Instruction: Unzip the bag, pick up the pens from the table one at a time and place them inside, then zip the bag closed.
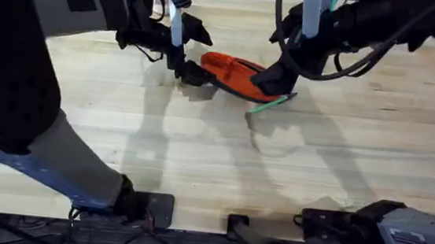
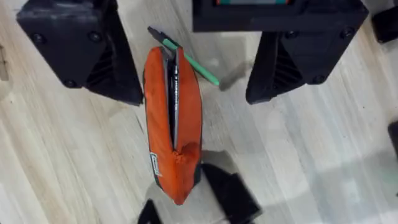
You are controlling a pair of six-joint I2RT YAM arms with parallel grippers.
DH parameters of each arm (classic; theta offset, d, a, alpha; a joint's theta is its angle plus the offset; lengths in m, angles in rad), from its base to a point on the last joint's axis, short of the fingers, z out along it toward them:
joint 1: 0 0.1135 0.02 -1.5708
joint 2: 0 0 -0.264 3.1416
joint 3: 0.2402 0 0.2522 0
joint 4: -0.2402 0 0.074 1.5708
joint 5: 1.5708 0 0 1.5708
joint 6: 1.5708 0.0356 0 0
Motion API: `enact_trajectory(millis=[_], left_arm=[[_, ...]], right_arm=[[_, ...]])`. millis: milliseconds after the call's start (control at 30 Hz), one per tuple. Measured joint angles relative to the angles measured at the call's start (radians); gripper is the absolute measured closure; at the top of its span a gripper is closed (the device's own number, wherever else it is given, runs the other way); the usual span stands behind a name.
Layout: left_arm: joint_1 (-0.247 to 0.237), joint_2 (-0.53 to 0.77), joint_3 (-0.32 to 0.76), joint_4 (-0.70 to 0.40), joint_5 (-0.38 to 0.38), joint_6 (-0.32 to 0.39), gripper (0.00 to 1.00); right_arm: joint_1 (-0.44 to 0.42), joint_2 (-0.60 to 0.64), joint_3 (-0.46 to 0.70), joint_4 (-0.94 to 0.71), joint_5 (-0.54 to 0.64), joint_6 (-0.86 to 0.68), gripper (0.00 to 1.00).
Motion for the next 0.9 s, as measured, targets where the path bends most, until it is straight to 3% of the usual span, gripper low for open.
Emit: enact_trajectory(millis=[467, 667, 900], left_arm=[[0.000, -0.001, 0.000, -0.007, 0.000, -0.005, 0.008], [0.000, -0.075, 0.000, -0.040, -0.052, -0.108, 0.008], [0.000, -0.286, 0.001, -0.212, -0.087, -0.194, 0.008]], right_arm=[[0.000, 0.000, 0.000, 0.000, 0.011, 0.002, 0.004], [0.000, 0.000, 0.000, 0.000, 0.011, 0.002, 0.005], [0.000, 0.000, 0.000, 0.000, 0.011, 0.002, 0.005]])
